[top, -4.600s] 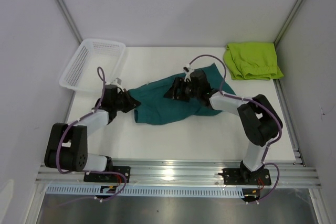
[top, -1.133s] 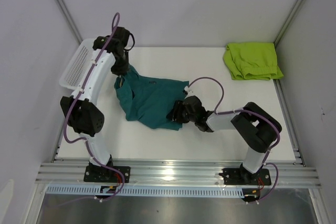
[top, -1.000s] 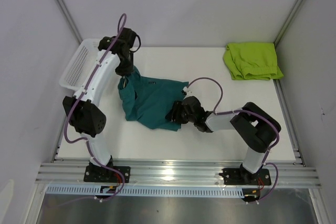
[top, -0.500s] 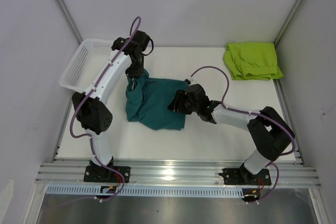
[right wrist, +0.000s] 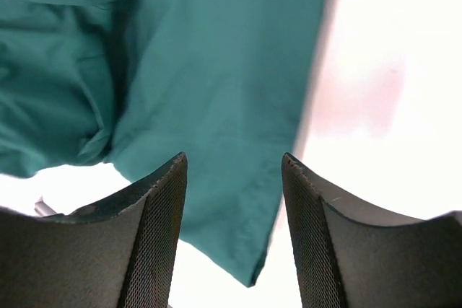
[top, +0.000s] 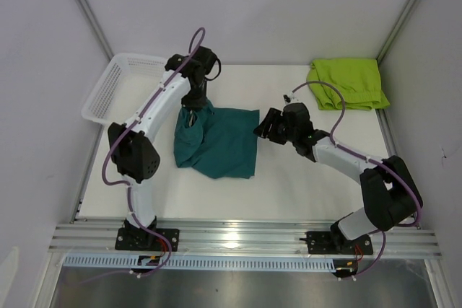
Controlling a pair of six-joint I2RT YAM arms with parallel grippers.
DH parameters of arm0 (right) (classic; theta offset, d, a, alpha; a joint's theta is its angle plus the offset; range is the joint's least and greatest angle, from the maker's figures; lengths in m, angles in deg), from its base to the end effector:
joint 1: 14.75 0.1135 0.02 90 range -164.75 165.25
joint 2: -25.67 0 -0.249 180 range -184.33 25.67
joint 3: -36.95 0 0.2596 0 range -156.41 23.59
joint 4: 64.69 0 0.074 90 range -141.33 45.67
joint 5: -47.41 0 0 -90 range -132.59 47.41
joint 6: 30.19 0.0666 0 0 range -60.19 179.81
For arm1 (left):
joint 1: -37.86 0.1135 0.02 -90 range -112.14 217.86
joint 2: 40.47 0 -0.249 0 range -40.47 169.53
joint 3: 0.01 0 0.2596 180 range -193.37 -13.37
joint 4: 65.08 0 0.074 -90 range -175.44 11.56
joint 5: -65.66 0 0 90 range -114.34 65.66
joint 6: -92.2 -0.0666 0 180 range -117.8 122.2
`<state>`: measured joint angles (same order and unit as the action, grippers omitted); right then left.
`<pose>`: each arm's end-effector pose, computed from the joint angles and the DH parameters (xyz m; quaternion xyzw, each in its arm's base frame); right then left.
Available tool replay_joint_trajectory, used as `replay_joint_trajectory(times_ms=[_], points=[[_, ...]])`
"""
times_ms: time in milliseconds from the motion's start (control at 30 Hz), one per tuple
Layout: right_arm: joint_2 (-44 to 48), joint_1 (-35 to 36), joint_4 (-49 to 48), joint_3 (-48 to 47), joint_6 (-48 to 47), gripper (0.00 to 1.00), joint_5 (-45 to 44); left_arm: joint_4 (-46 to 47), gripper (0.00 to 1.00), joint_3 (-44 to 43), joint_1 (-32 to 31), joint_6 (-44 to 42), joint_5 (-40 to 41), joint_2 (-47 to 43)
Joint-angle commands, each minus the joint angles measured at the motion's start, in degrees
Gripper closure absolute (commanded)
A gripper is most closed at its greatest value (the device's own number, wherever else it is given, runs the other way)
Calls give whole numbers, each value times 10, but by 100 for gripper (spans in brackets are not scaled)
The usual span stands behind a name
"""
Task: Fold and stack the shorts
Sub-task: Fold the shorts
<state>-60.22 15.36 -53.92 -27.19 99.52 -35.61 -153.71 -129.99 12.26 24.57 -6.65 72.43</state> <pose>0.3086 0.1883 0.1903 0.0441 0.8746 0.3184 0.3630 0.3772 -0.1583 0.2887 0.0028 0.9756 0.0743 0.2064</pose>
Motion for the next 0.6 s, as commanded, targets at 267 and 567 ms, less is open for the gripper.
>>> replay_joint_trajectory(times_ms=[267,567], points=[[-81,-29,-63,10,-10,44,33,19,100,-14,-23,17,-21,13],[-139,-31,-76,-15,-10,48,51,14,100,-13,-28,16,-18,21]])
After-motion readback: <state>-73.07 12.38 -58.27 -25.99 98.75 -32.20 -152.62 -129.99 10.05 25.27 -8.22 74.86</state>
